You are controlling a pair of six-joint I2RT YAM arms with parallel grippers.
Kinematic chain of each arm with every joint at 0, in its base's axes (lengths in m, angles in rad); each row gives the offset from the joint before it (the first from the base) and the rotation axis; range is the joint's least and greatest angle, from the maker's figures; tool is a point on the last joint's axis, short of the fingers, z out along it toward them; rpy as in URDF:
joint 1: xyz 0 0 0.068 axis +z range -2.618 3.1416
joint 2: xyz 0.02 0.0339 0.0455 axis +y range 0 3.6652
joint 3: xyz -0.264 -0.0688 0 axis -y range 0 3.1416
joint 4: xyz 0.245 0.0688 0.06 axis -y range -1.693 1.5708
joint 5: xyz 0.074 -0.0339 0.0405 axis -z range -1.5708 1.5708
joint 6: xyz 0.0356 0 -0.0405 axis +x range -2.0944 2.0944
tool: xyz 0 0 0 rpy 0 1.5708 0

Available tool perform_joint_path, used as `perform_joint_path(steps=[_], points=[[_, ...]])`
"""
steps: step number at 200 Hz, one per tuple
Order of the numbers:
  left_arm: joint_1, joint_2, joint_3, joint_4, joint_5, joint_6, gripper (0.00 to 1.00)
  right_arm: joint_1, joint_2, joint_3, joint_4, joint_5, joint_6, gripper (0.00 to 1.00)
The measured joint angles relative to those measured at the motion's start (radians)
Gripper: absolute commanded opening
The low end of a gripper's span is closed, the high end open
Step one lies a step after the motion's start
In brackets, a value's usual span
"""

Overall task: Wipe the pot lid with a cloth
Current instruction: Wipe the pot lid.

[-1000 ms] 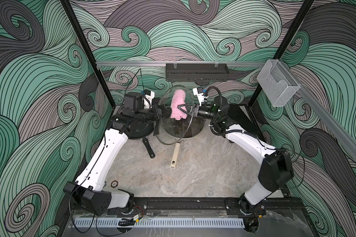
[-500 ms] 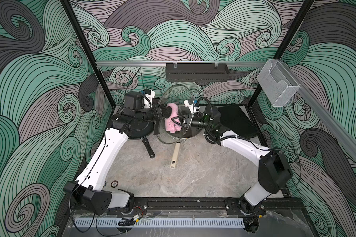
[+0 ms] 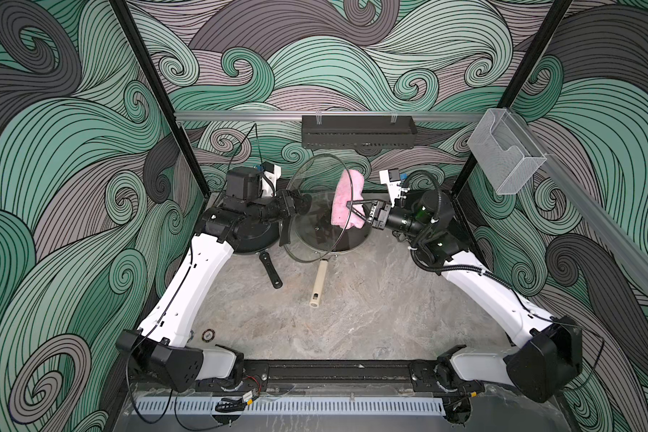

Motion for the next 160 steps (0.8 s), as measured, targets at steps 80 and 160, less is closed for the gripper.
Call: perform_joint_path(steps=[80, 160], points=[[-0.020, 0.004, 0.038, -0.034, 0.052, 0.021, 0.00, 0.003, 0.410, 0.348, 0.133, -0.049, 0.105, 0.00], [-0.023, 0.005, 0.067, -0.035, 0.018, 0.010, 0.00, 0.095, 0.612, 0.509, 0.139, -0.057, 0.132, 0.00]])
